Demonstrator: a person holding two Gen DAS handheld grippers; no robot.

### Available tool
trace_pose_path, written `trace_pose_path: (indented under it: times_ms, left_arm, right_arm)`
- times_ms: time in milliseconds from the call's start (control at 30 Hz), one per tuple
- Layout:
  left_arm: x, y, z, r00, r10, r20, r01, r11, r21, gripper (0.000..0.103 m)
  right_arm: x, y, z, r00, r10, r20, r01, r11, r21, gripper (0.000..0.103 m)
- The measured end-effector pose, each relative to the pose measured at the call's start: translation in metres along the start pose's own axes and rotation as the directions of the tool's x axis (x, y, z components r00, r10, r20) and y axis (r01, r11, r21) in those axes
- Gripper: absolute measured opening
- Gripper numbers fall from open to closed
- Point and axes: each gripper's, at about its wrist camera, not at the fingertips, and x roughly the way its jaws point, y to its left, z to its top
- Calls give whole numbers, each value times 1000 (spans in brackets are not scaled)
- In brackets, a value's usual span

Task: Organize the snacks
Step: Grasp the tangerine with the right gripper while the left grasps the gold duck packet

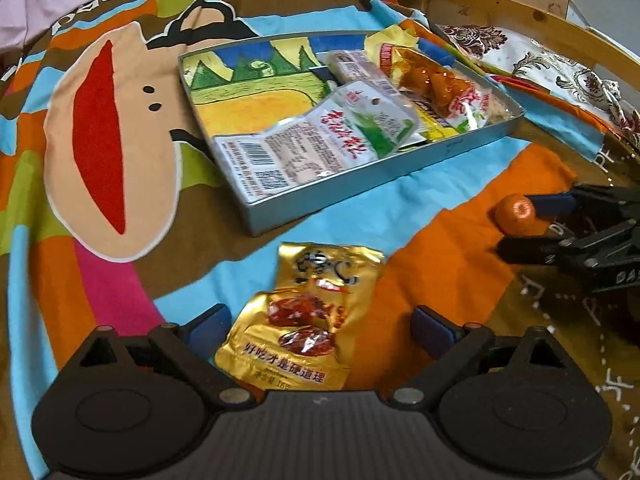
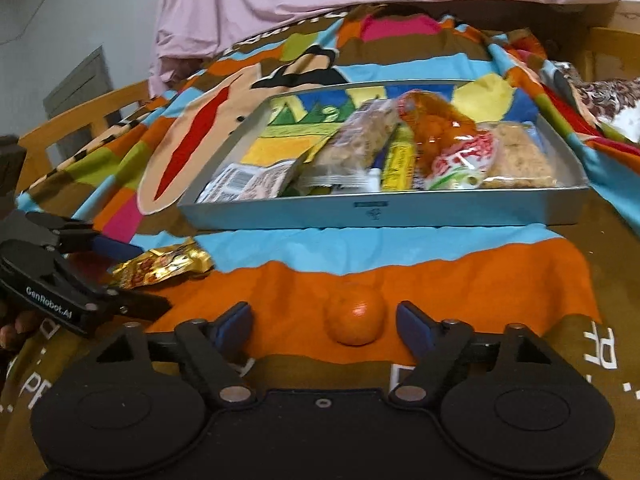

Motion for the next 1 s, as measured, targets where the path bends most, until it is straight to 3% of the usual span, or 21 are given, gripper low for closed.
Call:
trace_pose_path:
  times_ms: [167,467,667,900,1000]
  left_arm:
    - [-2,-6,4,999,-36,-12,35,999,-35,81]
    - [6,-6,10,1000,-21,5,22,990,-140,80]
    - [6,-13,9,1000,11,18,-8,990,-139,69]
    - [-5,-30,3,999,35,16,-33,991,-126,62]
    - [-6,-34,3,999,32,13,-30,993,-118,62]
  right_arm:
    - [-2,0,0,1000,12,6,-12,1000,7,68]
    - [-1,-3,-1,1000,17,6,-17,999,29,65]
    - [0,0,-4,1000,2,4,-2,1000,16,64]
    - [-1,1,-3,1000,-21,2,21,1000,18,49]
    - [-1,1,-3,1000,-24,1,24,1000,16,48]
